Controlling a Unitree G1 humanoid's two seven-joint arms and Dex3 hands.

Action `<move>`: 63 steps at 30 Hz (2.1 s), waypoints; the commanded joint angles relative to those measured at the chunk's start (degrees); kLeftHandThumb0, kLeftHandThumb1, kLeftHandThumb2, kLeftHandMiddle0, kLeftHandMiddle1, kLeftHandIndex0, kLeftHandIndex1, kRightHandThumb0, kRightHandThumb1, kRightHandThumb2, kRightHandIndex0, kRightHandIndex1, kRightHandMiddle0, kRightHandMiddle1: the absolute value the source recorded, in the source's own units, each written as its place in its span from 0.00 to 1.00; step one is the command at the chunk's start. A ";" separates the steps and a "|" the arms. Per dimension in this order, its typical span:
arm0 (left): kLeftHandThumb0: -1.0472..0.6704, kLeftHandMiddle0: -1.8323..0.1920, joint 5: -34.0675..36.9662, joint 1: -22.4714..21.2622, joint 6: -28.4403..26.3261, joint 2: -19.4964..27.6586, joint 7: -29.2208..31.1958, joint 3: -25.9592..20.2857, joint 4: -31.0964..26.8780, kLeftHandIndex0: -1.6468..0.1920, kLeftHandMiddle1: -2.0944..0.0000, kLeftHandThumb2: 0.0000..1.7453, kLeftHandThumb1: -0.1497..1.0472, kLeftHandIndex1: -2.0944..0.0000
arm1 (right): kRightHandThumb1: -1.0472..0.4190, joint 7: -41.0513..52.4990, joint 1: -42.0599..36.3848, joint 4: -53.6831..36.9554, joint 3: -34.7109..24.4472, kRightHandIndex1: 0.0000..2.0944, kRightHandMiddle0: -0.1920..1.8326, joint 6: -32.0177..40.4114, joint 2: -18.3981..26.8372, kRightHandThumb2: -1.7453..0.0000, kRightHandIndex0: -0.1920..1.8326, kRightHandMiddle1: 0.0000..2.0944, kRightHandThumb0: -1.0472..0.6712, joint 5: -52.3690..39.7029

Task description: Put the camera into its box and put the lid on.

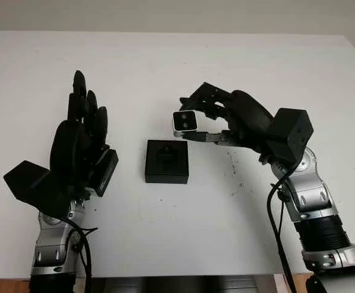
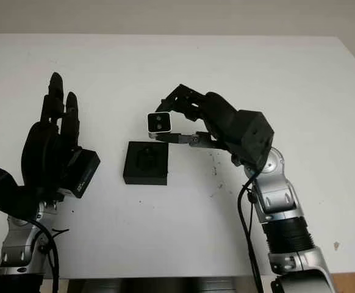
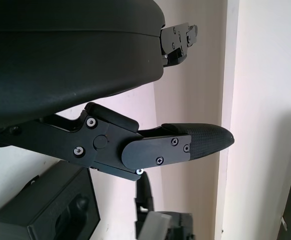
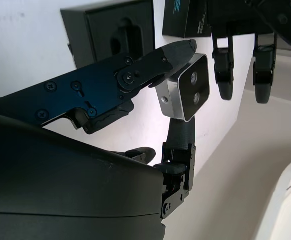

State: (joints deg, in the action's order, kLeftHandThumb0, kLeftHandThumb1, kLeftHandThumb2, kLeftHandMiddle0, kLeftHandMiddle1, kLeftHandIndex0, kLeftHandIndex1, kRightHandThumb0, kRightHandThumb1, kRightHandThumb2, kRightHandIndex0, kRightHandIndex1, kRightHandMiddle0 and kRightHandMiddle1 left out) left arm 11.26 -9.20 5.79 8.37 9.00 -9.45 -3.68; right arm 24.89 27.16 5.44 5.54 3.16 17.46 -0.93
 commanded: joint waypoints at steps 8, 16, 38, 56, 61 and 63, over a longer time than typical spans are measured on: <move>0.19 1.00 -0.29 0.34 0.98 -0.29 -0.07 0.14 -0.59 1.00 1.00 0.30 1.00 1.00 | 0.04 -3.04 -3.31 -1.78 1.29 0.05 0.30 -1.63 -2.96 0.97 0.26 0.80 0.25 1.50; 0.19 1.00 -0.42 0.40 1.11 -0.30 -0.15 0.31 -0.47 1.00 1.00 0.30 1.00 1.00 | 0.03 -5.34 -5.61 -0.55 2.05 0.04 0.29 -4.01 -4.61 0.97 0.25 0.79 0.26 3.29; 0.19 1.00 -0.34 0.27 0.86 -0.16 -0.19 0.26 -0.32 1.00 1.00 0.30 1.00 1.00 | 0.03 -9.14 -7.54 2.25 3.68 0.03 0.24 -7.33 -8.23 0.97 0.23 0.81 0.29 5.36; 0.19 1.00 -0.23 0.11 0.79 -0.08 -0.01 0.22 -0.13 1.00 1.00 0.29 1.00 1.00 | 0.02 -9.85 -5.72 6.71 2.79 0.03 0.22 -7.34 -8.83 0.97 0.23 0.80 0.29 5.42; 0.18 1.00 -0.05 0.08 0.77 -0.38 -0.29 0.17 -0.14 1.00 1.00 0.28 1.00 1.00 | 0.02 -9.73 -5.33 7.92 2.51 0.03 0.23 -7.62 -8.91 0.97 0.23 0.79 0.29 5.09; 0.18 1.00 -0.26 0.21 0.71 -0.29 -0.40 0.22 -0.34 1.00 1.00 0.28 1.00 1.00 | 0.02 -9.74 -5.22 8.28 2.43 0.03 0.23 -7.71 -8.99 0.97 0.23 0.79 0.29 5.02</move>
State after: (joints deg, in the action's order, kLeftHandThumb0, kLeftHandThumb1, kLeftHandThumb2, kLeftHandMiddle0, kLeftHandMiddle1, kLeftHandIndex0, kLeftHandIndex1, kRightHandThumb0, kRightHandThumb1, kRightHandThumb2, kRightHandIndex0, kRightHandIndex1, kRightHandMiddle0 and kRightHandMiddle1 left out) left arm 11.30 -9.20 6.25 8.16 8.75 -9.23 -3.66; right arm 15.23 20.89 13.42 8.31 -3.53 8.87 4.40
